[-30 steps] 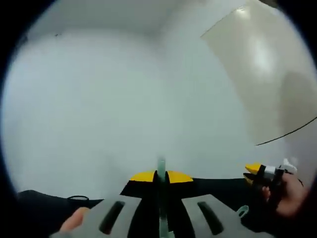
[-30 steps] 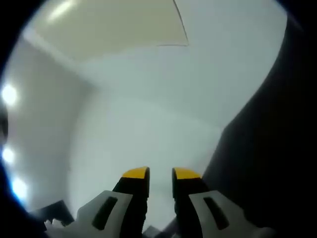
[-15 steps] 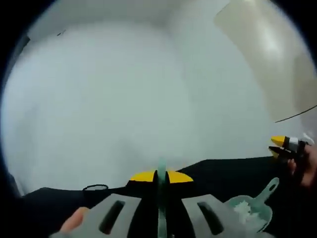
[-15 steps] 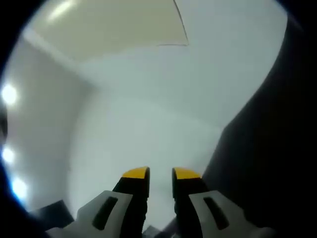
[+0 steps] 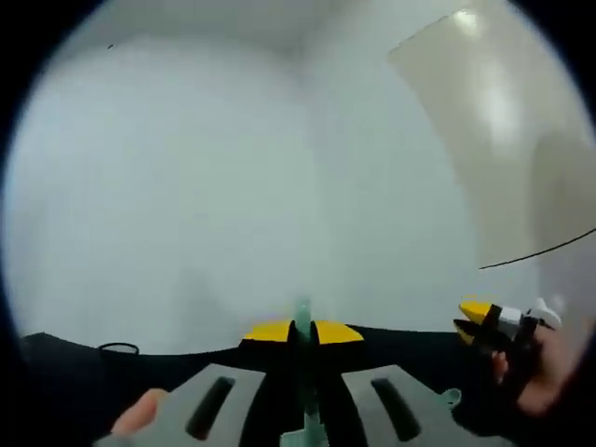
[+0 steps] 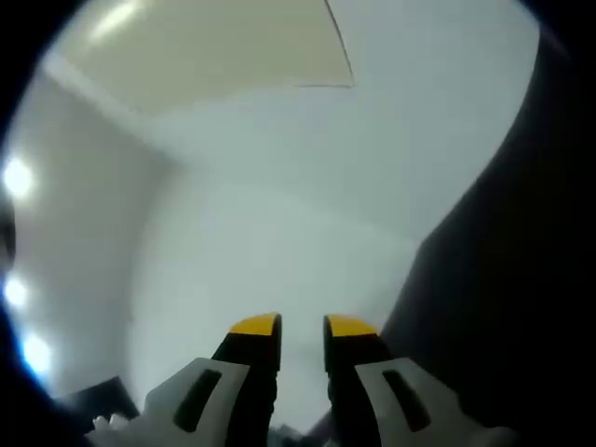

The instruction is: Pick up the broom and sweep the trash on the tabletop into the dustpan.

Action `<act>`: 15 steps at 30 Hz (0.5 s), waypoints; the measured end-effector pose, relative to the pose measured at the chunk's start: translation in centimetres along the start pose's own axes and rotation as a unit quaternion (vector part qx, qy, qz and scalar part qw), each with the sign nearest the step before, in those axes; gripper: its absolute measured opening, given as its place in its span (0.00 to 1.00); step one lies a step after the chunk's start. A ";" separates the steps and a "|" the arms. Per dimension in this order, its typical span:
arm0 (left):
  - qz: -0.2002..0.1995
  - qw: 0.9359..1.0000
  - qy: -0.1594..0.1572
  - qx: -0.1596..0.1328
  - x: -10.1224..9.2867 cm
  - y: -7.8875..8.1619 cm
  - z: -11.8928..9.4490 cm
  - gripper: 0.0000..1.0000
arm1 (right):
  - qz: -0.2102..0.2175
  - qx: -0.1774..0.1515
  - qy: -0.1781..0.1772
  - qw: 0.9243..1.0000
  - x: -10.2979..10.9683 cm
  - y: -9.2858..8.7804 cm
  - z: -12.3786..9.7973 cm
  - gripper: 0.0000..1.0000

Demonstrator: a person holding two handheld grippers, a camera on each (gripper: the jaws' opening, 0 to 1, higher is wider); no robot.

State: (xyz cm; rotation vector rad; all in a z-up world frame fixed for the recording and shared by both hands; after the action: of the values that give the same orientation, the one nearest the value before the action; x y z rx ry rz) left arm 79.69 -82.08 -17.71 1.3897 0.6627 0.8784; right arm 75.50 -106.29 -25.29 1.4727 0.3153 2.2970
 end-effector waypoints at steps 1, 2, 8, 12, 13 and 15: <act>0.004 1.000 0.001 -0.001 -0.3 0.3 0.0 0.04 | 0.000 0.000 0.000 1.000 0.0 0.0 0.0 0.20; 0.009 1.000 0.002 -0.004 -0.4 0.6 -0.1 0.04 | 0.001 0.000 0.000 1.000 0.0 0.0 0.0 0.20; -0.025 0.998 0.008 -0.053 1.8 4.3 -1.9 0.05 | 0.002 0.001 0.002 1.000 0.0 0.0 0.1 0.20; -0.006 0.997 0.042 -0.063 4.0 5.1 -2.7 0.05 | 0.002 0.000 0.002 1.000 0.1 0.0 0.1 0.20; 0.005 0.997 0.053 -0.063 4.7 5.0 -2.7 0.04 | 0.002 0.000 0.003 1.000 0.1 0.0 0.1 0.20; 0.028 0.996 0.079 -0.032 6.1 3.5 -2.3 0.04 | 0.003 0.001 0.003 1.000 0.1 -0.1 0.0 0.20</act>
State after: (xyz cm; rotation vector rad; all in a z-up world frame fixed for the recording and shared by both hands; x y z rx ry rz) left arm 80.58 -75.83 -13.84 1.2957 0.7116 1.0539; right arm 75.47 -106.16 -25.21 1.4703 0.3145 2.3063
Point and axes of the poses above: the point that each gripper's makers call its tool centre point, and the gripper's own axes: z roughly forward along the fingers, x roughly to its left, y roughly out of its top, the point moved 1 cm from there along -z, roughly backward along the fingers, and after that the axes turned 7 degrees about x, right-handed, at the moved point
